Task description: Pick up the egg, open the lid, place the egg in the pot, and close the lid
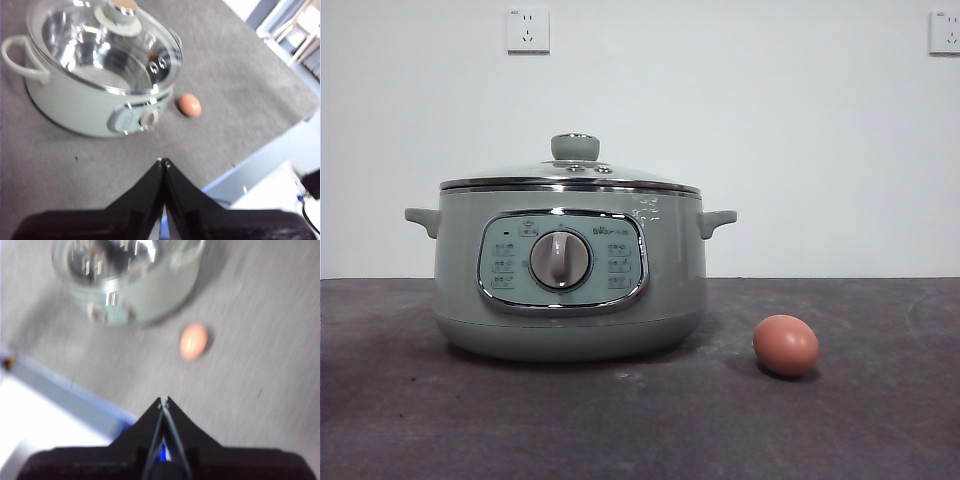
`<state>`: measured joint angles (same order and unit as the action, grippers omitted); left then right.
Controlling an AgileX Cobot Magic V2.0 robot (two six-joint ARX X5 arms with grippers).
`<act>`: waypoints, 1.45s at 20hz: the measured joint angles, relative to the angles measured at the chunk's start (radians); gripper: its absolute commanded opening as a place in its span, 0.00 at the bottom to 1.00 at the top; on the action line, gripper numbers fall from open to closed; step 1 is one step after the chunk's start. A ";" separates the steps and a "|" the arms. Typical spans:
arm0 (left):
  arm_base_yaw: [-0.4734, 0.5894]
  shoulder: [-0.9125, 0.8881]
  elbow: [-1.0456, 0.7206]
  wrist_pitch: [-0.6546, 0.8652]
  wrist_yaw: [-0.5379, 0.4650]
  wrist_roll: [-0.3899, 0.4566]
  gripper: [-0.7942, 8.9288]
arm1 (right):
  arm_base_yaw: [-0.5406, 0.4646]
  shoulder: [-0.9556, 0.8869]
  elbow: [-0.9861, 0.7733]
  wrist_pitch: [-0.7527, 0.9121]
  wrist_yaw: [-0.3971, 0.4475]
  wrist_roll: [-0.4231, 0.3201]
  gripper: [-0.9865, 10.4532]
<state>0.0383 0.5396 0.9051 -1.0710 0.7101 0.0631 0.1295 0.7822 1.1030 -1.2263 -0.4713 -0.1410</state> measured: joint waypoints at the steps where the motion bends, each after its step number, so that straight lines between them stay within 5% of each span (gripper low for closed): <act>1: 0.000 0.011 0.023 -0.041 0.000 0.022 0.07 | 0.010 0.008 0.000 -0.036 0.000 -0.013 0.08; 5: 0.000 0.016 0.044 -0.083 0.000 0.051 0.12 | 0.028 0.017 0.000 -0.052 0.001 -0.032 0.10; 6: 0.000 0.016 0.044 -0.085 0.000 0.051 0.27 | 0.028 0.017 0.000 -0.051 0.001 -0.032 0.18; 8: 0.000 0.016 0.044 -0.087 -0.001 0.051 0.70 | 0.028 0.017 0.000 -0.035 0.001 -0.027 0.49; 9: 0.000 0.016 0.044 -0.087 -0.001 0.051 0.77 | 0.028 0.017 0.000 -0.033 0.001 -0.017 0.62; 18: 0.000 0.016 0.044 -0.087 -0.002 0.053 0.76 | 0.032 0.051 0.000 0.034 0.000 0.033 0.63; 23: 0.000 0.016 0.044 -0.087 -0.002 0.053 0.76 | 0.121 0.215 0.000 0.112 0.009 0.060 0.63; 29: 0.000 0.016 0.044 -0.087 -0.002 0.053 0.76 | 0.257 0.467 0.000 0.246 0.176 0.107 0.63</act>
<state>0.0383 0.5560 0.9493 -1.1584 0.7086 0.1158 0.3870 1.2495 1.1034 -0.9806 -0.2951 -0.0341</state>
